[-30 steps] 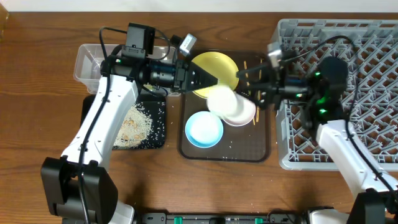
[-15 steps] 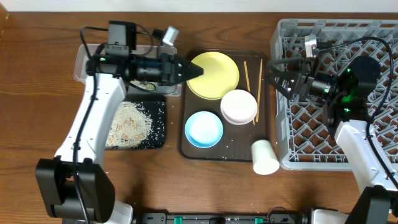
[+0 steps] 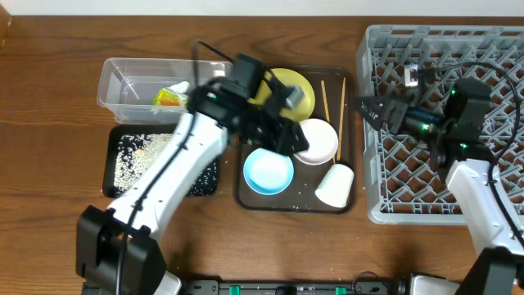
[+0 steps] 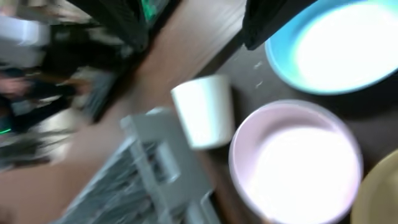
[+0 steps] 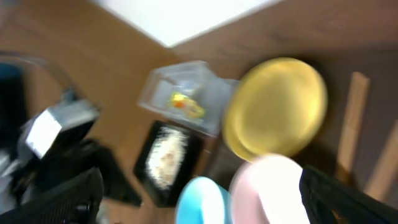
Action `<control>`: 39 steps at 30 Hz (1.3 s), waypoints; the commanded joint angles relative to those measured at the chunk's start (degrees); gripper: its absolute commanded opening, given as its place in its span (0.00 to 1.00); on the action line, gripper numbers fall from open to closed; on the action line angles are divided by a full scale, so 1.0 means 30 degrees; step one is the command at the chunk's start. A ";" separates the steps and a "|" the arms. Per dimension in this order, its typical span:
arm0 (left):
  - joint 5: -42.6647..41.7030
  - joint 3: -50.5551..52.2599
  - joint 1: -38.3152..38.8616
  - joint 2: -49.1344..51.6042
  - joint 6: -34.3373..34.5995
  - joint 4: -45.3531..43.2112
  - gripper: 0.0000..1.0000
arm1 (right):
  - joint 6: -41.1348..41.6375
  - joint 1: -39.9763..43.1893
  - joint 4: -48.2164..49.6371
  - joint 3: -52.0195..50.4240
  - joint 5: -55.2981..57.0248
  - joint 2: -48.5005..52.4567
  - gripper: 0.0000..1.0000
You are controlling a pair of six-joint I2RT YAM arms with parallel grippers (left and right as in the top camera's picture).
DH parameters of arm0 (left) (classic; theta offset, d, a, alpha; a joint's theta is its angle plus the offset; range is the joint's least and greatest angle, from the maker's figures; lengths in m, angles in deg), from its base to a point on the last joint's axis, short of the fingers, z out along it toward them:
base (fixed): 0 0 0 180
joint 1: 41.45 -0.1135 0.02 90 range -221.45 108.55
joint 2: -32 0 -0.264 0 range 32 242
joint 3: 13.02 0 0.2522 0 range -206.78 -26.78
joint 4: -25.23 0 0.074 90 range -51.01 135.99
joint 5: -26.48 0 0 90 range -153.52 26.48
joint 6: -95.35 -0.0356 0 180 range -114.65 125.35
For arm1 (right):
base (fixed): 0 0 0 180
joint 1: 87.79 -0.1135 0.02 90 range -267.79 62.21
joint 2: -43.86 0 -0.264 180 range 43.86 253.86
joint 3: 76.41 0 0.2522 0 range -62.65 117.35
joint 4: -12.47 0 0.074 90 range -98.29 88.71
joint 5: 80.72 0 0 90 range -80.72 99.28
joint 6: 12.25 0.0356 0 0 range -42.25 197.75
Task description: Sort waste into correct bins and load items into the dishwasher rack
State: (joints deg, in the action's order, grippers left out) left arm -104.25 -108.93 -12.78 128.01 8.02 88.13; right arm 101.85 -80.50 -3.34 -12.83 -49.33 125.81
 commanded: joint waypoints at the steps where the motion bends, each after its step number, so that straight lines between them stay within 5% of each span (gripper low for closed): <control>1: 0.5340 0.0066 0.1362 0.0073 -0.0947 0.0699 0.53 | -0.2273 0.0270 -0.1282 0.0510 0.3730 -0.1851 0.99; 4: 0.6645 0.0211 0.2528 0.0080 0.0036 0.0554 0.54 | -0.2922 0.0612 -0.3519 0.1056 0.6142 -0.3577 0.99; 8: 0.8772 0.0918 0.3526 0.0080 0.4248 -0.0299 0.55 | -0.3206 0.1341 -0.5661 0.1464 0.8801 -0.5741 0.99; 13: 0.8983 0.2353 0.4131 0.0080 0.5056 -0.1617 0.57 | -0.3257 0.2404 -0.6849 0.1464 0.9894 -0.7337 0.99; 24: 0.5996 0.3337 0.4452 0.0080 1.0061 -0.3140 0.63 | -0.3854 0.2812 -0.8874 0.1464 0.9887 -0.7563 0.99; 27: 0.5938 0.3344 0.4976 0.0080 0.8313 -0.3213 0.62 | -0.4175 0.2812 -0.9238 0.1464 0.9887 -0.7563 0.99; 35: 0.8830 0.3344 0.8291 0.0291 -0.2149 -0.2725 0.66 | -0.4510 0.2798 -0.9901 0.1464 0.9887 -0.7563 0.99; 39: 1.2531 0.3351 1.0367 0.0328 -0.5362 -0.2106 0.66 | -0.4503 0.2798 -1.0040 0.1464 0.9879 -0.7563 0.99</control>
State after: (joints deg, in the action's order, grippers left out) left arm -76.43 -99.22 15.28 128.33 4.26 81.23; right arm 89.35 -72.59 -33.28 -9.11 -20.06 103.26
